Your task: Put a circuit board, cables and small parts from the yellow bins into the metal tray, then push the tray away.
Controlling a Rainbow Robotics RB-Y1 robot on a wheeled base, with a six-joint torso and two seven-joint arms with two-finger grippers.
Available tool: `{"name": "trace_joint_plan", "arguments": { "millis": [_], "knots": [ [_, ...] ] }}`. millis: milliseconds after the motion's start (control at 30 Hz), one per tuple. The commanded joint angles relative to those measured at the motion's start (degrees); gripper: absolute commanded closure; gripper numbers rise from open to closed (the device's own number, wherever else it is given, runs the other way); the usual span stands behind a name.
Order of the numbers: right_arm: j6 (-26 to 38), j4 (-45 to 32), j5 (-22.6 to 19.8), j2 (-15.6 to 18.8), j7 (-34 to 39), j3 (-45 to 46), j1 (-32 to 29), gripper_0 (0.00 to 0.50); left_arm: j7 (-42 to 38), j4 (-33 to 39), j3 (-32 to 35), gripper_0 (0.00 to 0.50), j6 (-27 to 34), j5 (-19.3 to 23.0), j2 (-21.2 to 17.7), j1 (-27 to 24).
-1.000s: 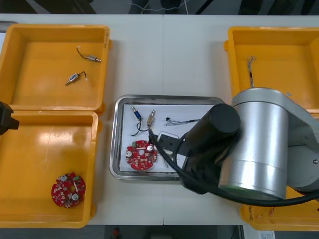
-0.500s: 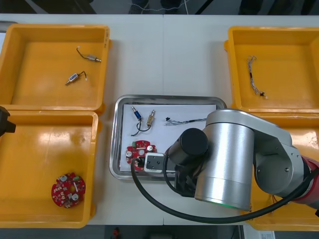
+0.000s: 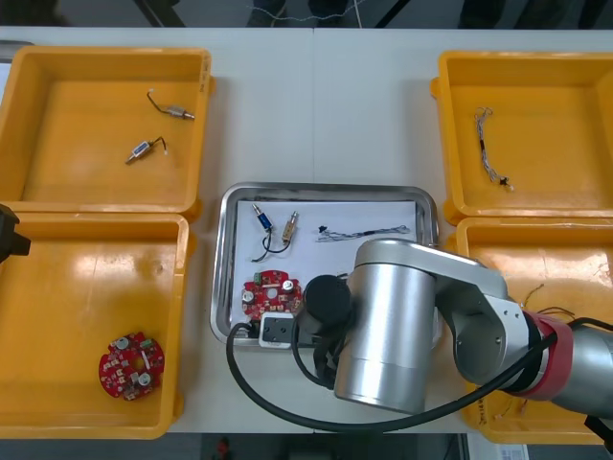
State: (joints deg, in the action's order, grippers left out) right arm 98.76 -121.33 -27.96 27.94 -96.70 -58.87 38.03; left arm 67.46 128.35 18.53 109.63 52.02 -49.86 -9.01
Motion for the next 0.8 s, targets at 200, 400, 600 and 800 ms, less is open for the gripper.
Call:
{"name": "trace_joint_plan", "arguments": {
  "millis": [200, 400, 600, 800],
  "knots": [
    [-3.31, 2.15, 3.0, -1.57, -1.57, -4.5, 1.78, 0.0, 3.47, 1.73, 1.68, 0.0, 0.37, 0.1, -2.44, 1.01],
    [-5.6, 3.91, 4.85, -1.84, -1.3, -6.17, 1.78, 0.0, 3.47, 1.73, 1.68, 0.0, 0.37, 0.1, -2.44, 1.01],
    [-6.21, 5.93, 6.25, -2.89, -1.57, -6.26, 1.7, 0.0, 3.47, 1.73, 1.68, 0.0, 0.37, 0.1, -2.44, 1.01],
    [-6.13, 6.1, 6.34, -2.98, -1.21, -6.26, 1.7, 0.129, 3.47, 1.73, 1.68, 0.0, 0.37, 0.1, -2.44, 1.01]
  ]
}}
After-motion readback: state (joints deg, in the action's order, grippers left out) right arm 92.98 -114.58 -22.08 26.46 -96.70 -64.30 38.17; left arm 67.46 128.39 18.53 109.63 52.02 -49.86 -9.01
